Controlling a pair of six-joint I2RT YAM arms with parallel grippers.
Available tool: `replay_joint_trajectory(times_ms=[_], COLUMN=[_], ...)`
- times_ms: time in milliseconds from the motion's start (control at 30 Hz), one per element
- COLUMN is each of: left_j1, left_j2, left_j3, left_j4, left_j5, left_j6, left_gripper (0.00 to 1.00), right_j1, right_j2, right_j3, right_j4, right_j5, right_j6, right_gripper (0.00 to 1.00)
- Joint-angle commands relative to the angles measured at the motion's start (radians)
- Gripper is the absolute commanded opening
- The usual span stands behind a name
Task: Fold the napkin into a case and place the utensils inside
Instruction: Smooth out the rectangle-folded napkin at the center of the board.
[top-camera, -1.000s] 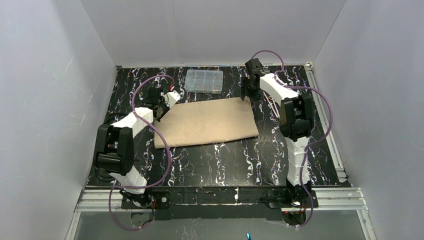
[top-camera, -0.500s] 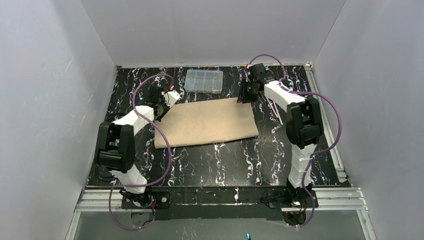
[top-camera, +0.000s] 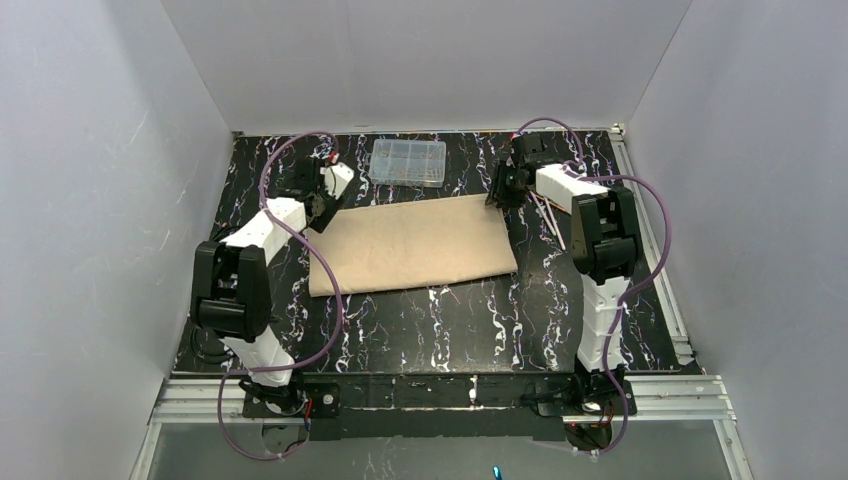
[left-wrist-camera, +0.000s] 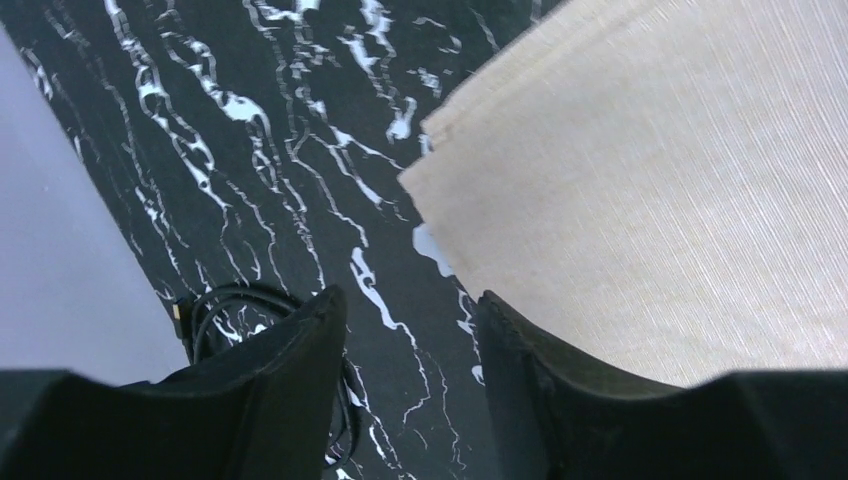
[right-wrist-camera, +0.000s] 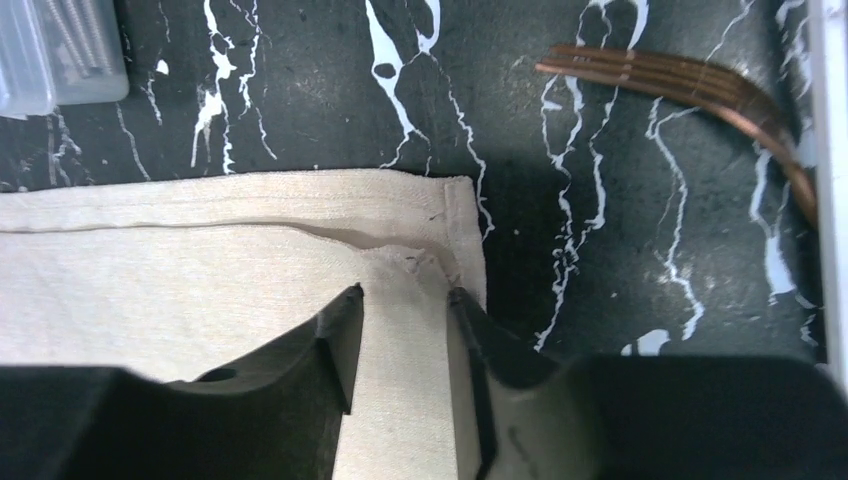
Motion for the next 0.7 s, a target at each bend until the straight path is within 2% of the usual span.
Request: replay_joint_trajectory(times_ms=[0, 67, 267, 400, 533, 667], left_j1=[0.042, 0.056, 0.064, 0.105, 0.141, 0.155], left_j2=[-0.014, -0.041, -0.026, 0.019, 0.085, 0.118], left_j3=[0.086, 0.092, 0.074, 0.075, 0.144, 0.171], left_j4=[-0.069, -0.089, -0.186, -0.243, -0.313, -0.31], left_j5=[-0.056, -0.004, 0.065, 0.142, 0.228, 0.241], left_j6=[-0.075, -0.08, -0.059, -0.137, -0.195, -0.2], left_gripper=[0.52, 0.52, 0.5, 0.49, 0.48, 0.48], right_j1=[0.011, 0.012, 0.012, 0.012, 0.012, 0.012], right_j2=[-0.033, -0.065, -0.148, -0.153, -0.146, -0.146], right_j3=[-0.017, -0.035, -0.065, -0.058, -0.051, -0.081], right_j4=[0.049, 0.067, 0.115, 0.128, 0.127, 0.19], right_j5=[0.081, 0.096, 0.099, 0.044, 0.002, 0.008], right_j6=[-0.009, -0.006, -0.055, -0.108, -0.169, -0.186], right_gripper=[0.49, 0.52, 0.52, 0.51, 0.55, 0.56])
